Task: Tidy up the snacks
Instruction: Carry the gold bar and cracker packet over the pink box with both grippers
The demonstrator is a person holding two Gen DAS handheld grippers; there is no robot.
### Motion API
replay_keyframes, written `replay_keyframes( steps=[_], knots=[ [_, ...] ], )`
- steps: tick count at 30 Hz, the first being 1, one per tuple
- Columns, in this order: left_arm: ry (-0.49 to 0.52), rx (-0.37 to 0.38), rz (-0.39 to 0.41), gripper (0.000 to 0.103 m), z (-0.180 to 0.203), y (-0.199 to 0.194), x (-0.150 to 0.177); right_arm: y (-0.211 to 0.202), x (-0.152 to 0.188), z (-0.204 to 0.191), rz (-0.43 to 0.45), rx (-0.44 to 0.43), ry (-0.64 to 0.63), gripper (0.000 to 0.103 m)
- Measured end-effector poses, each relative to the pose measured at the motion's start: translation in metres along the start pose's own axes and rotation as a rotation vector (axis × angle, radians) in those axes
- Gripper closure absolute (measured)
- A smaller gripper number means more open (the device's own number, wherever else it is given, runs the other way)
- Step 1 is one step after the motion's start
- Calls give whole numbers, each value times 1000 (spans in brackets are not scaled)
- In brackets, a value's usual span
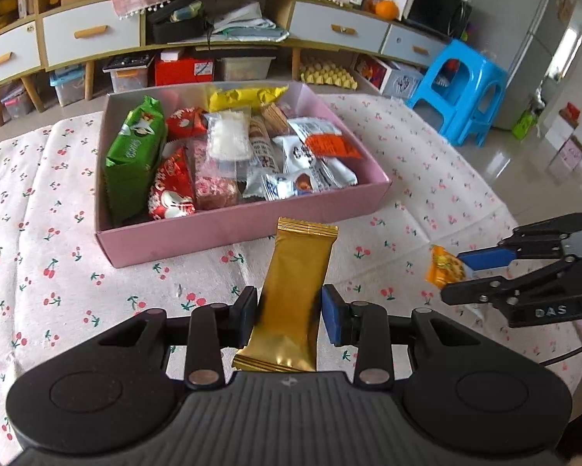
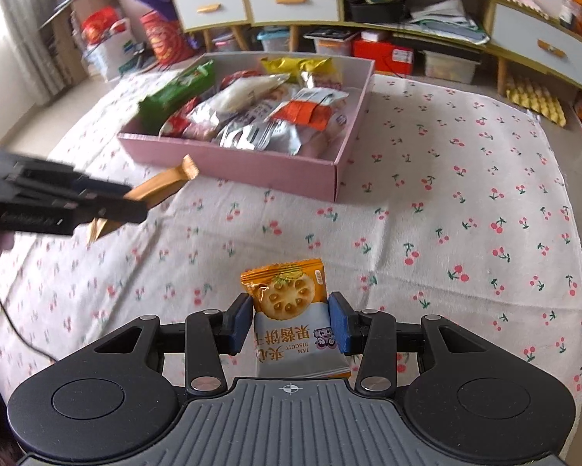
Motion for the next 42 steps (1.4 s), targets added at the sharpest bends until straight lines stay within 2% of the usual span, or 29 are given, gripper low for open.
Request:
replay_keyframes(
  steps=[17,32,37,42],
  knots=[
    [-153,-9,109,70,-28,-17,-38,8,-63,-10,90,13,214,62],
    [-325,-11,174,70,-51,13,-72,30,-113,3,214,-7,457,62],
    [-345,-16,207,70,-52,22,-80,36,-124,11,268,-19,524,62],
    [-347,-41,221,70,-55,29,-83,44,-133,15,297,-10,536,62]
  ],
)
Point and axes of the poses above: each gripper's, at about its wrist camera, not at the fingertips, and y roughly the way its jaws point, z to its right, x to its underside, the point moved 10 cm from there along y, roughly the way its jaws point, and after that the axes turned 9 degrees about -y, right-handed, at the moved point
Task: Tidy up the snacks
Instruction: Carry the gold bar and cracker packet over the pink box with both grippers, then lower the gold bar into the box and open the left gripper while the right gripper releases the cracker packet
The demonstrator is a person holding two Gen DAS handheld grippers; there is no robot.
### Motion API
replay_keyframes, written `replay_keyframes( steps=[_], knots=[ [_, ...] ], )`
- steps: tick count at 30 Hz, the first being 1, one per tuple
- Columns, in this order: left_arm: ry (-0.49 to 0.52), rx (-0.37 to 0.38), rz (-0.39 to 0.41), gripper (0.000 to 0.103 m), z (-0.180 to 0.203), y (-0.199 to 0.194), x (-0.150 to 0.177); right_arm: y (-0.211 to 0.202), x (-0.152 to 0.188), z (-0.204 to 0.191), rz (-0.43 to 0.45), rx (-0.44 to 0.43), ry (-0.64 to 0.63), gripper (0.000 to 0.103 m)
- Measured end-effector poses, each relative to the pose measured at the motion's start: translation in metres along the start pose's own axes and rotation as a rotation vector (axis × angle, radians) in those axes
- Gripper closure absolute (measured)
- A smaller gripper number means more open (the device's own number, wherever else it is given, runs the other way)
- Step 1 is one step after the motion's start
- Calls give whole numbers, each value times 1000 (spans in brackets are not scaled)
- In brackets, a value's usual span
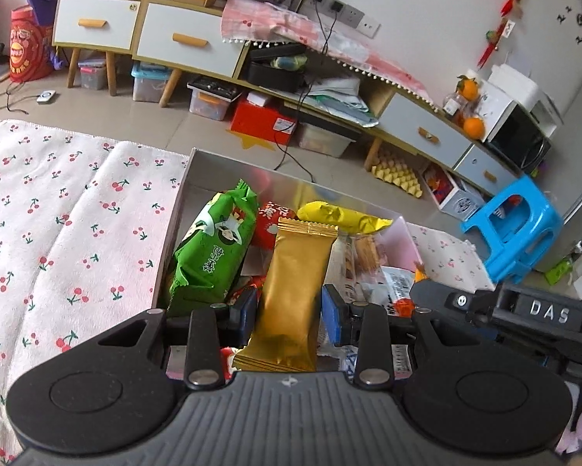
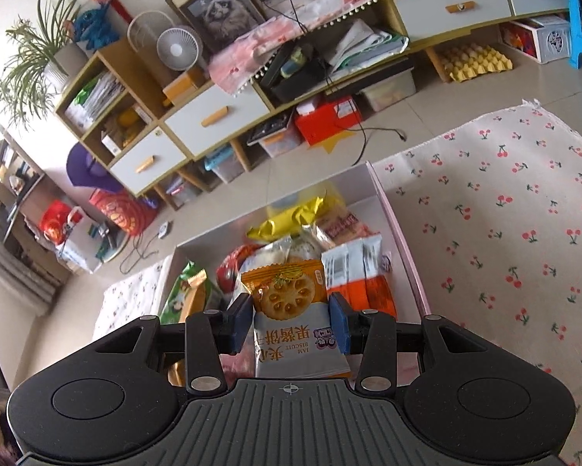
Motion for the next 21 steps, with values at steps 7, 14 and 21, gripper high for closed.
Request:
replay_keyframes(
  steps=[7,14,21],
  knots=[
    [64,-37,38,70,0,3,-2,12,-1,1,9,-6,18,62],
    [71,-41,47,70,-4,2,-4,12,-1,5,13,-2,23,62],
    [104,-44,60,70,-2,-1,-5,10,-2,2,22,-4,16,62]
  ],
)
Point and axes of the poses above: each gripper's, at about its wrist camera, not at the fingertips, and y roughly the way its jaws point, z to its right, x to its underside, the point moved 10 cm from there along y, roughly the way its jaws point, and after that the axes turned 9 degrees about -y, right-handed, at the moved point
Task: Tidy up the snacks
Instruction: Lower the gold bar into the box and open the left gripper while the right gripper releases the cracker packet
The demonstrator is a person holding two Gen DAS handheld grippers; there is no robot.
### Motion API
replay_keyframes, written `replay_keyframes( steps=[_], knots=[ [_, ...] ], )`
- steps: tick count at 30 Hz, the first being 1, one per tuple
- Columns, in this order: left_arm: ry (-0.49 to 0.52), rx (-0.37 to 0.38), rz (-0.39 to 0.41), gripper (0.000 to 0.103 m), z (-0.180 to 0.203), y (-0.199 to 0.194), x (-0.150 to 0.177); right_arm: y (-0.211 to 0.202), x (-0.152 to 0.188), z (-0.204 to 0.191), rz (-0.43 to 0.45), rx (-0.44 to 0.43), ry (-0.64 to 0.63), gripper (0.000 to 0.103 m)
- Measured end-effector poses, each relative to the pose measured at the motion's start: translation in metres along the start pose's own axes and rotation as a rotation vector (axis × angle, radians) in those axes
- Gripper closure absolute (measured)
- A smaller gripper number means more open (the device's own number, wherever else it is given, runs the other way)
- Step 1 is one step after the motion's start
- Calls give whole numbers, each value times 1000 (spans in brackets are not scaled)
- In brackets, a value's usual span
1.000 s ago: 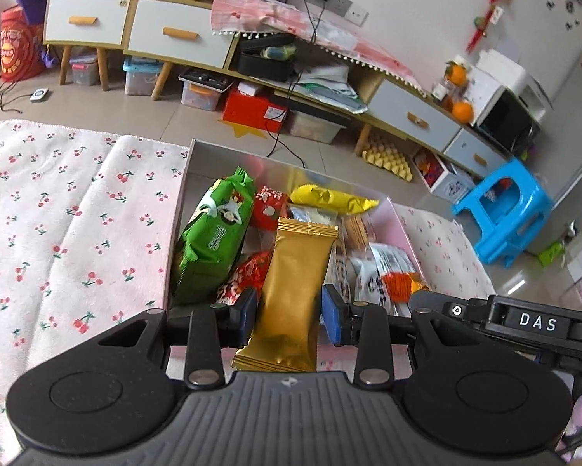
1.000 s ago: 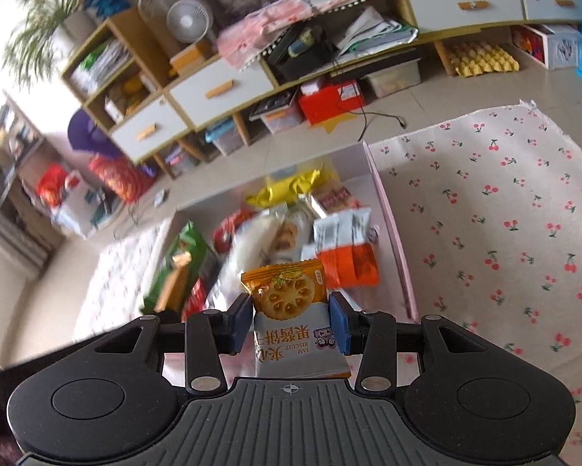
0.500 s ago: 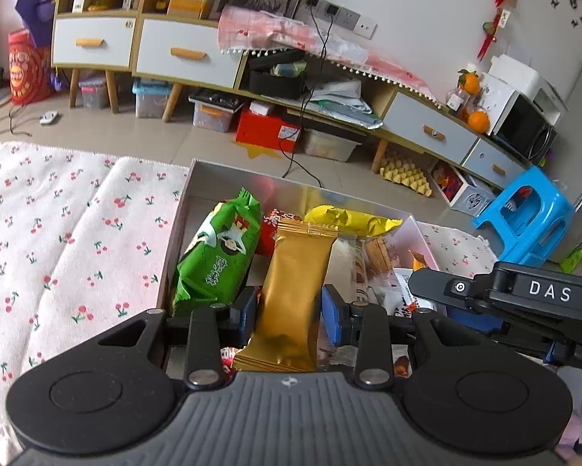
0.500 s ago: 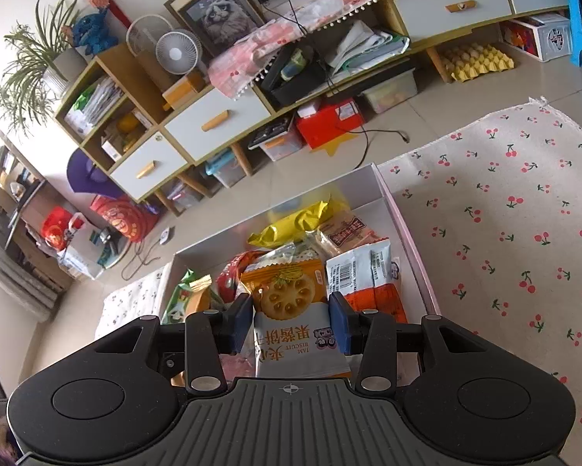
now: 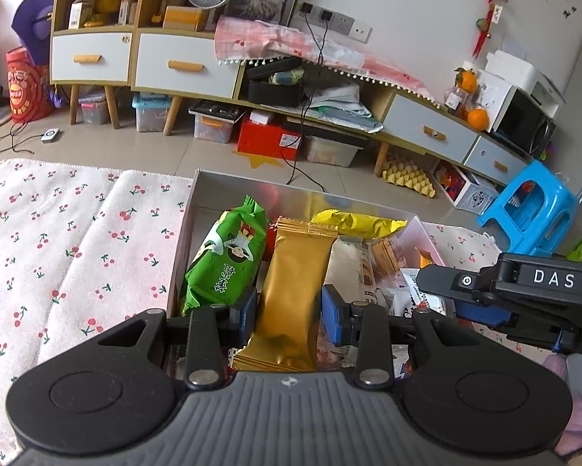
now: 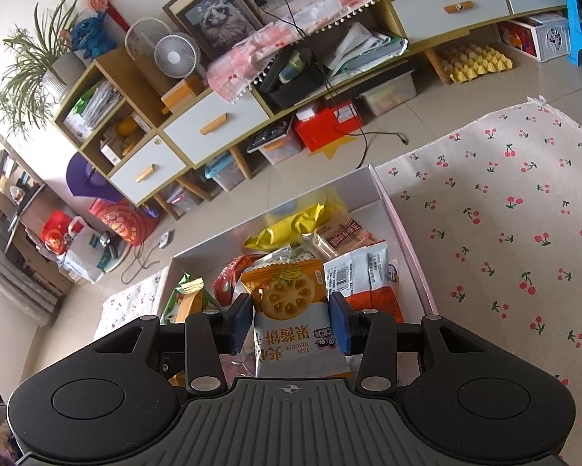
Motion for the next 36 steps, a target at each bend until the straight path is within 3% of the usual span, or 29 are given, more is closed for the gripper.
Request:
replay_keyframes(
  steps=[11,14,15,16,17,19,27,36],
  knots=[
    [21,-1,9,69,1,-1,-1,-2,-1,-4,9,-8,-15,60],
    [25,-4,12,54,2,-2,0,-4,-3,-3,25,-13,7,55],
    [27,1,13,47,4,-3,0,-4,-3,-2,15,-15,19,49],
    [32,1,12,43,5,-5,0,-4,-2,0,4,-16,34,34],
    [41,0,13,34,7,-6,0,-6,-2,1,-1,-17,47,28],
    [65,-10,15,23,10,-10,2,-9,-3,3,3,-16,40,28],
    [115,-52,-9,9,9,-29,14,-32,-2,6,-11,19,-51,26],
    [88,-151,-51,2,-8,-63,28,-71,21,8,-51,80,-186,26]
  ],
)
Point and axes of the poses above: each gripper's, at about its wrist camera, not at the fingertips, and y roughly the way its jaws point, z to its right, x to its underside, the point moved 10 cm from there along y, roughly the way its jaws point, and after that the axes turned 9 degrees about -y, right-handed, at the moved point
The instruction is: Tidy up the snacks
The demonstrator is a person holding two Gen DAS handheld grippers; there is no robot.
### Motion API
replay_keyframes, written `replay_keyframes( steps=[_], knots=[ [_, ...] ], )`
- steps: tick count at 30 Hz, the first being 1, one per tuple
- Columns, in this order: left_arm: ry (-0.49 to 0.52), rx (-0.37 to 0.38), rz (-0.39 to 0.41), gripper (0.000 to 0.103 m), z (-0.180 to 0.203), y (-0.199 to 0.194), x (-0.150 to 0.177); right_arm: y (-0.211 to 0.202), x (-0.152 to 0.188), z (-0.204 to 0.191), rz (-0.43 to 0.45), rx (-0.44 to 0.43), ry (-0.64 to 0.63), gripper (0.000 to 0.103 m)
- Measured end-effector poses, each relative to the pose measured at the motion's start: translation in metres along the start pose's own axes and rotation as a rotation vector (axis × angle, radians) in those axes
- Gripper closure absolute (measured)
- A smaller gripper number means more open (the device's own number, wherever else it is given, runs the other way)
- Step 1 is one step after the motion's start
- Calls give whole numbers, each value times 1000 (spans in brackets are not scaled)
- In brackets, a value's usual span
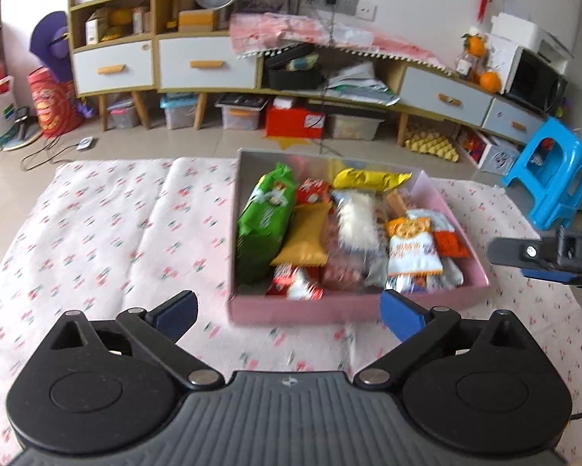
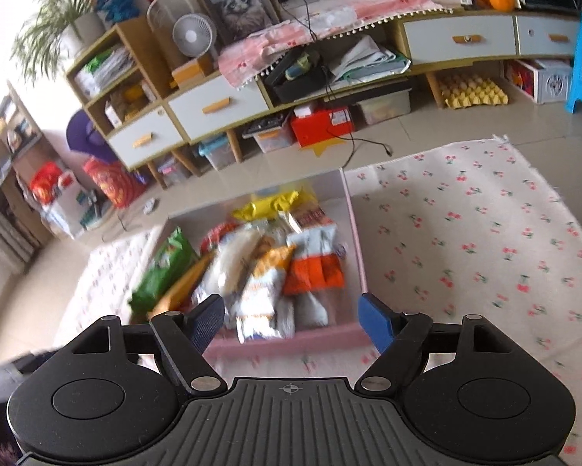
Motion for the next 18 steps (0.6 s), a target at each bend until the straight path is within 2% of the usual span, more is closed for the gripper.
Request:
replay_keyframes(
  steps=[9,13,18],
  knots=[
    [-20,-97,-48,1,-7,-31,24,-35,32,-23,-56,66,-140,19],
    [-25,-138,-74,1,-9,-38,40,-43,51,-31,-101,95,-164,19],
    [-40,-157,-98,1,-11,-44,51,-51,66,-37,-116,103,-167,18]
  ],
)
Point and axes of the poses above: each gripper's, at about its wrist camera, not at the fingertips, and y roughly the way its jaws point, z to its right, x to its underside, the point moved 10 cm from there along y, roughly the way its jaws point, and after that the axes turned 9 degrees about -y, right-handed, at the moved point
